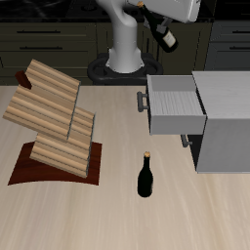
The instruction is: Place the wine bottle from the drawer onto the top layer of the wine rack
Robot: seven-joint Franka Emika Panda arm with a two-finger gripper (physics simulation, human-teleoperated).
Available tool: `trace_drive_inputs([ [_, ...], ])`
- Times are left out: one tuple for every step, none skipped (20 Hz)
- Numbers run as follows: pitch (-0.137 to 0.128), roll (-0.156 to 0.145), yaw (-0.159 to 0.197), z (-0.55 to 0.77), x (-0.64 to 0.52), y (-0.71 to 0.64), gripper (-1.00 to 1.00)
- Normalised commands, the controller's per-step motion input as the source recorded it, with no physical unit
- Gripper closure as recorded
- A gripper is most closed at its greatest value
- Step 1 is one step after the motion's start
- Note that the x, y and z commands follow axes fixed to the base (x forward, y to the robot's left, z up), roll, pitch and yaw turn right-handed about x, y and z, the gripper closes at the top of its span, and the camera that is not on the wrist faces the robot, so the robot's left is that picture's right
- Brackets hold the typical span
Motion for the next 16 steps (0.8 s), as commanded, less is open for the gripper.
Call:
trace_drive_inputs([
  [0.003, 0.008, -0.045, 0.01, 0.19, -0.29, 1.0],
  [0.024, -0.019, -0.063, 0.0, 0.05, -0.01, 1.0],
  [-0.013, -0.107, -0.08, 0.06, 0.19, -0.47, 1.0],
  [0.003, -0.034, -0.059, 0.03, 0.05, -0.18, 1.0],
  [-0.005, -0.058, -0.065, 0.03, 0.04, -0.22, 1.0],
  [0.0, 0.0, 0.0, 0.0, -0.03, 0.07, 1.0],
  [-0.017, -0.09, -0.094, 0.04, 0.04, -0.27, 1.0],
  [-0.017, -0.042, -0.104, 0.03, 0.0, -0.19, 1.0],
  [-0.021, -0.041, -0.007, 0.03, -0.02, -0.12, 1.0],
  [-0.021, -0.061, -0.03, 0.02, -0.01, -0.09, 1.0],
  [-0.01, -0.039, -0.125, 0.0, 0.02, -0.31, 1.0],
  [-0.01, -0.045, -0.053, 0.01, 0.02, -0.21, 1.0],
  [-0.032, -0.076, -0.068, 0.04, -0.02, -0.24, 1.0],
  [-0.005, -0.045, -0.132, 0.02, 0.03, -0.22, 1.0],
  [-0.007, -0.084, -0.087, -0.01, 0.04, -0.2, 1.0],
  [-0.012, -0.06, -0.066, -0.02, -0.04, -0.15, 1.0],
])
